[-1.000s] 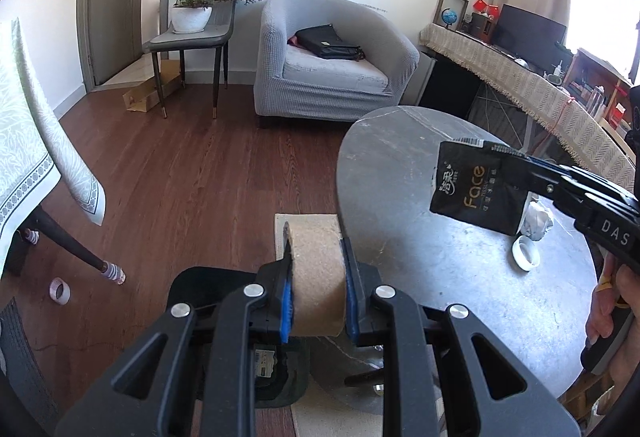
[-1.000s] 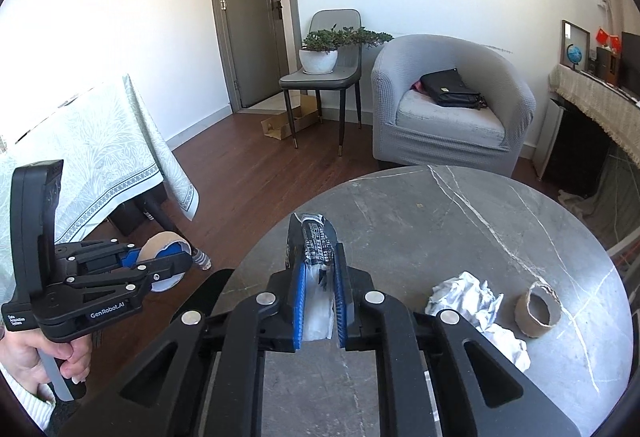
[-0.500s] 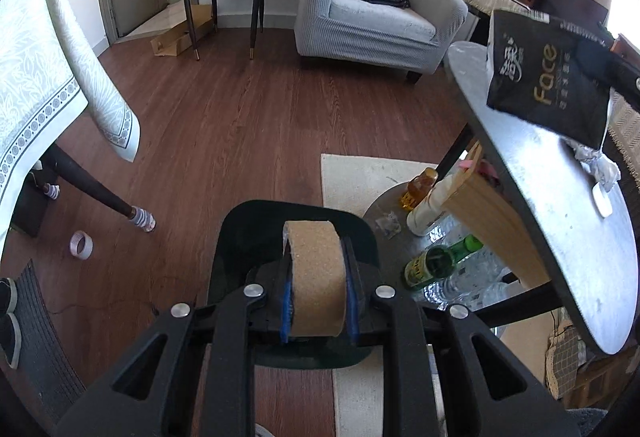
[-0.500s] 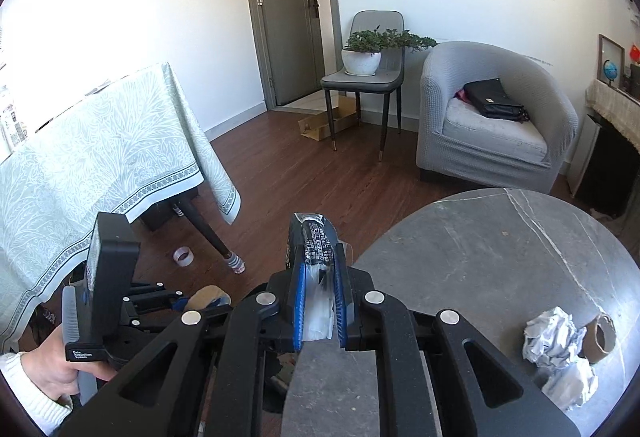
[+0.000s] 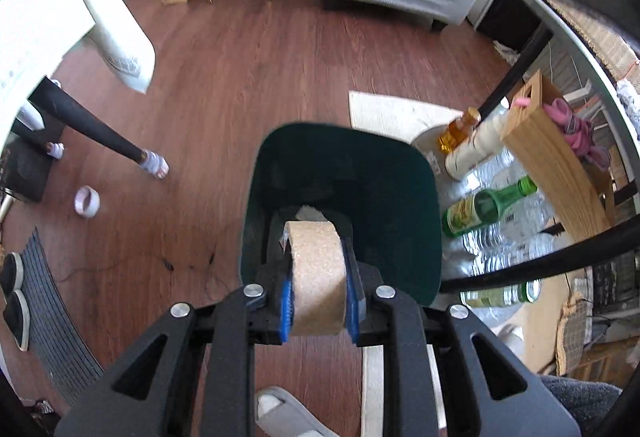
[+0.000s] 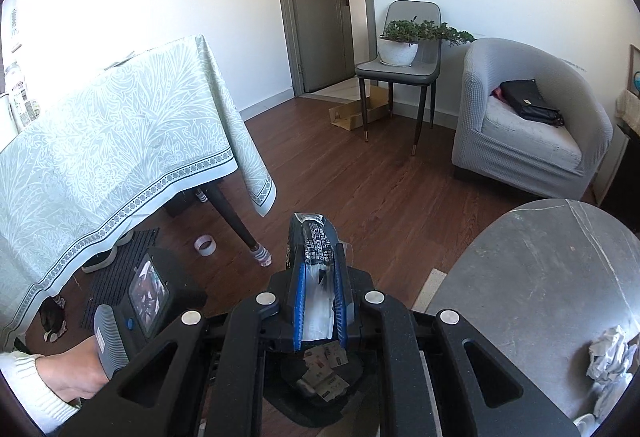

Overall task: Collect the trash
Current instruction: 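Open the left tool to drop the tape roll while the right tool drops the tissue pack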

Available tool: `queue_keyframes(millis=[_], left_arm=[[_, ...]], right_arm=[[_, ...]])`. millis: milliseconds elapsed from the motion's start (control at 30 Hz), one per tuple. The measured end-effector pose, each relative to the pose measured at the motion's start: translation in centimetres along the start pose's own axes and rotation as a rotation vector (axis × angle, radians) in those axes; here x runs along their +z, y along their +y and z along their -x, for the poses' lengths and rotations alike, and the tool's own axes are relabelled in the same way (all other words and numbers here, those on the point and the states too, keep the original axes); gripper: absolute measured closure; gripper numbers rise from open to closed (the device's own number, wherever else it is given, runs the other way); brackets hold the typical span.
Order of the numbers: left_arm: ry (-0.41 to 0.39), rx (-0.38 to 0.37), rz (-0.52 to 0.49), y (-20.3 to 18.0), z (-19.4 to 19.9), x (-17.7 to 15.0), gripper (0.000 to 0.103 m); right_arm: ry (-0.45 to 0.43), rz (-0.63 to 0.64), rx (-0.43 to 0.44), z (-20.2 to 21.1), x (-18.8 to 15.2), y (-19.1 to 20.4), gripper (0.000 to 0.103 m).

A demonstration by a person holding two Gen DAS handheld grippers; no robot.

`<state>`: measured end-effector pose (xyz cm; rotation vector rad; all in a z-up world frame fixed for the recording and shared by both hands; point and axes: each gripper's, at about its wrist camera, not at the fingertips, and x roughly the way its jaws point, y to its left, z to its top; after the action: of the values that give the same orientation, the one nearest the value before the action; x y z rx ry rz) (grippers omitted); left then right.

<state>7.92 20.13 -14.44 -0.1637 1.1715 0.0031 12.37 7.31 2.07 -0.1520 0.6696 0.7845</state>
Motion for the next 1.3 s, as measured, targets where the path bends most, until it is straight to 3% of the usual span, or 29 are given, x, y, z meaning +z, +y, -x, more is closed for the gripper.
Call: queue_keyframes(millis=[167,267,467,667,833,1033,1300], left_arm=[[0.025,0.025,0.001,0.6,-0.8,-0.4,0.079],[0.013,0.025,0.008,1.0,-0.3,-0.4,0.067],[-0.014,0.011,0.015,1.6,0.8,-0.2,0.058],[-0.07,0.015,0.036,2.6,2.7,0.1,0.058],[-0.152,-0.003,0.077,3.6,5.4,0.6,0.063],[-0.233,-0.027,0.081,3.6,8.2,1.3,0.076],[-0.304,-0.052,0.092,3.0,10.9,2.1,0.086]], right_arm=[[0.038,0.011,0.02,-1.7,-0.4,1.3,0.091],[0.076,0.011,0.026,-3.1,-0.7,1.7,0.091],[0.142,0.0,0.023,-5.8,-1.7,2.2,0.091],[0.199,0.003,0.009,-7.9,-2.5,2.8,0.091],[0.248,0.003,0.015,-9.9,-3.4,3.4,0.091],[0.331,0.008,0.032,-12.4,-5.2,4.0,0.091],[0.417,0.006,0.034,-14.7,-7.5,4.1,0.091]])
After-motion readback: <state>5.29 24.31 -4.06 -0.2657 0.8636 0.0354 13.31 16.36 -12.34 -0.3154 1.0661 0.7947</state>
